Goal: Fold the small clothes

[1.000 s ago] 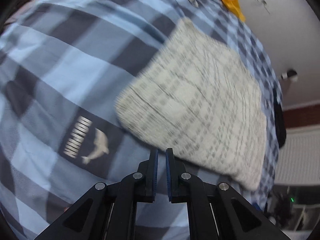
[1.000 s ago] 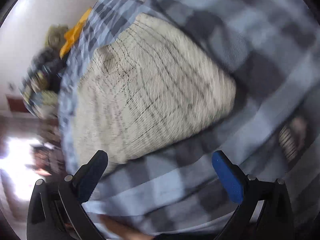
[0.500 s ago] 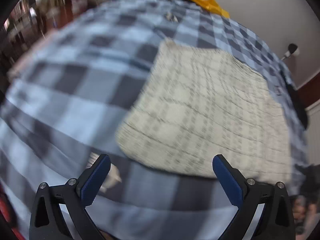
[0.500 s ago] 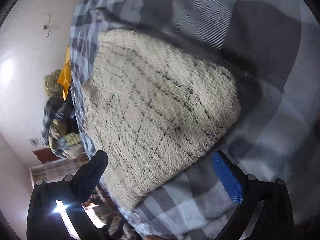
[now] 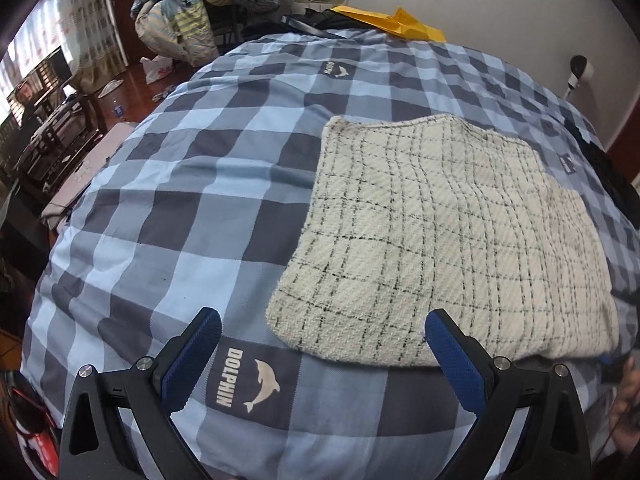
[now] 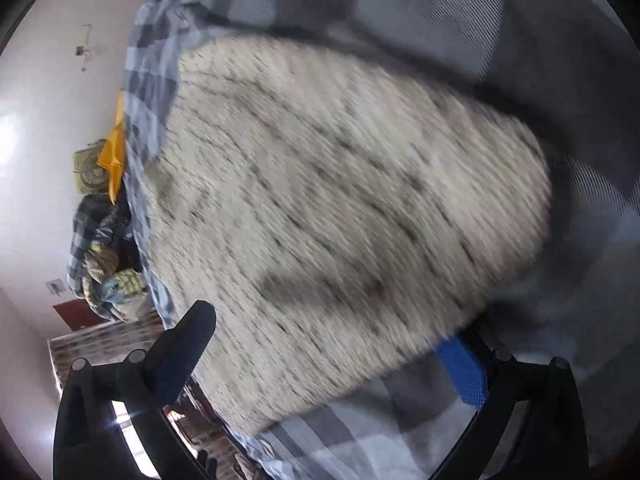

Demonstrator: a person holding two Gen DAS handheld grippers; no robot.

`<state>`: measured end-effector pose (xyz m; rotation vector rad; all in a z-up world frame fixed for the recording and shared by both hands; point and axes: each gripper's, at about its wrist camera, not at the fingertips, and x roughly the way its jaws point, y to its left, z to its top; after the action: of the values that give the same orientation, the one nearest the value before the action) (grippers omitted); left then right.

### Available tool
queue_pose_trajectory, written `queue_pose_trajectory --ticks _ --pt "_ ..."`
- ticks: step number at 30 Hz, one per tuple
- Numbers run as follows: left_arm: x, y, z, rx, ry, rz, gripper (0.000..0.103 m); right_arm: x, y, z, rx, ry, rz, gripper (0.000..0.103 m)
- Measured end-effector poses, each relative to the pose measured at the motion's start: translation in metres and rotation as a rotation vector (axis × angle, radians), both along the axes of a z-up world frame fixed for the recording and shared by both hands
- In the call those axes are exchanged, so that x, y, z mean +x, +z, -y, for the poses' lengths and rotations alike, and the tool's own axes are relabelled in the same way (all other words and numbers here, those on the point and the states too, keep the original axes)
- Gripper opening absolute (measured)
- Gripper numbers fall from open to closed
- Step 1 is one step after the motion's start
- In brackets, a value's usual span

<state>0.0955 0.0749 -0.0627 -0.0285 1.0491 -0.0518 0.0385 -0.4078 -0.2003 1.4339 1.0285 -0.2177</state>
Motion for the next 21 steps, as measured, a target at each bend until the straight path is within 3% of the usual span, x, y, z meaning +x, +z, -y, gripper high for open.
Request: queue_pose_trajectory --ticks 5,9,15,21 --pt "0.002 -0.007 0.008 0.014 -0.027 -0.039 0.103 -0.02 -0.004 0.001 0.039 -0.1 0.04 0.102" --pt "0.002 -0.011 0.011 -0.006 -0.037 -0.065 0.103 -0.04 -0.005 0.001 -0.031 -0.095 -0.078 0.102" --pt "0.003 -0.015 0.013 -0.049 -0.038 -0.096 0.103 -0.045 -0.011 0.009 -0.008 -0.128 -0.052 0.101" --pt "0.003 -0.017 0.011 -0.044 -0.03 -0.105 0.103 -0.033 0.006 0.004 -0.082 -0.059 -0.019 0.054"
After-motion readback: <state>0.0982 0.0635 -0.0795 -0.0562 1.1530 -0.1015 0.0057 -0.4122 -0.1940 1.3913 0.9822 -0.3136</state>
